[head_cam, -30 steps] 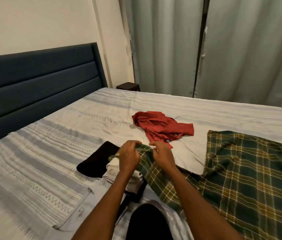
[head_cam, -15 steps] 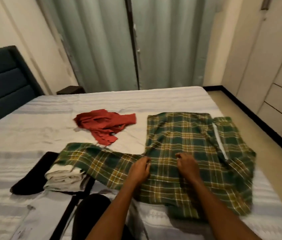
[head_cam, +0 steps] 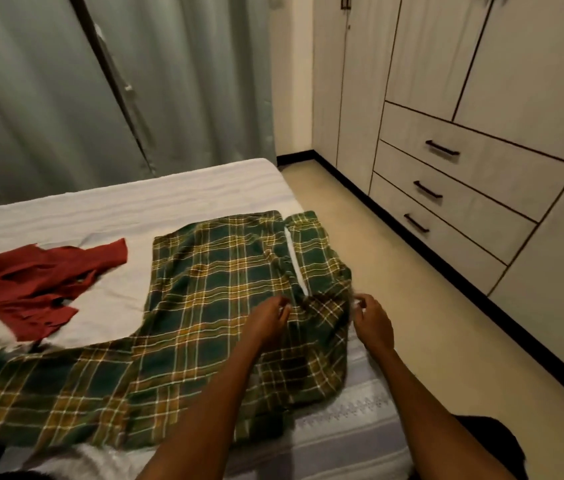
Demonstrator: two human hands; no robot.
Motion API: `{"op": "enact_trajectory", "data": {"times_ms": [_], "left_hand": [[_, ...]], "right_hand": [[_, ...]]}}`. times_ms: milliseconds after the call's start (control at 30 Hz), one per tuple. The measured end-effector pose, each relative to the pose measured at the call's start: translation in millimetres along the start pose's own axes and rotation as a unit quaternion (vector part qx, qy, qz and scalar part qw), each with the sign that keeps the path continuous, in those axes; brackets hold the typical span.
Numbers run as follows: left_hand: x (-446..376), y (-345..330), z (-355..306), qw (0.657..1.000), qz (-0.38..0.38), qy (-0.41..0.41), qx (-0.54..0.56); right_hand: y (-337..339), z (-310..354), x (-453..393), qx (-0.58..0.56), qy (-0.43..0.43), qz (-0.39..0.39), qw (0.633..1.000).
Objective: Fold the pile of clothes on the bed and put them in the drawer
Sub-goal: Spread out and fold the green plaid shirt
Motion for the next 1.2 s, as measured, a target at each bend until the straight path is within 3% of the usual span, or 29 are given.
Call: {"op": "enact_trajectory", "data": {"times_ms": [133,200,333,467,533,633,733,767,833,900,967,1033,1100,1200], "left_hand": [[-49.6,-20.6,-57.1,0.999,0.007,-0.043,-0.004],[-73.4,-35.1,-81.2,0.998,0.023,-0.049,-0.032],[-107.4,-71.8,-97.7,0.992,0.030,-0.002,-0.126],[-129.5,-101.2,-83.7,0.989,0.059,0.059,-0.122],[-132.7,-104.0,-88.4,0.991,0.100,0.079,-0.041],[-123.7,-82.9,-104.7,0.974,0.119,0.075,0.178],[-107.3,-65.8,-101.0,0.879,0.156,0.116,0.436],[-105.2,-58.2,-95.6,0.857,0.156,0.126,0.475],[-101.1,-43.8,-89.1,0.837,0.146,0.137,0.510],[-95.7,-38.3,-82.1,0.822,0.143,0.156,0.529],[-93.4,-37.0,-75.7,0.821,0.149,0.162,0.526],[-93.8,-34.5,-69.9,0.846,0.154,0.162,0.485],[-91.9,-34.4,-72.2,0.864,0.172,0.154,0.448],[-87.4,-35.5,-79.0,0.890,0.194,0.152,0.383]], "right_hand": [[-8.7,-25.5,-1.8,-0.025,-0.034,0.087,0.995],[-8.4,-32.7,-1.8,-0.068,-0.053,0.095,0.992],[13.4,-48.0,7.2,-0.110,-0.079,0.010,0.991],[29.0,-61.5,15.1,-0.133,-0.091,-0.034,0.986],[31.7,-71.2,14.2,-0.148,-0.108,-0.040,0.982],[29.8,-78.7,9.2,-0.187,-0.126,-0.040,0.973],[12.1,-74.4,-3.3,-0.238,-0.172,-0.001,0.956],[2.6,-69.8,-10.5,-0.255,-0.190,0.018,0.948],[-16.9,-58.4,-18.3,-0.319,-0.250,0.069,0.912],[-39.8,-37.3,-15.0,-0.440,-0.305,0.140,0.833],[-50.6,-3.2,-12.0,-0.567,-0.292,0.198,0.744],[-39.7,19.4,-19.8,-0.652,-0.254,0.188,0.690],[-24.9,32.9,-29.9,-0.693,-0.224,0.165,0.665],[-18.0,37.3,-43.2,-0.688,-0.214,0.141,0.679]]}}
Point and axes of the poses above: each hand's wrist, its own x-axis away from the middle knuckle, its own y-axis out of the back of the hand, z = x × y, the point moved 10 cm from there along -x, towards the middle knuckle, and after that the axes turned 2 degrees about -y, right-handed, at the moved point
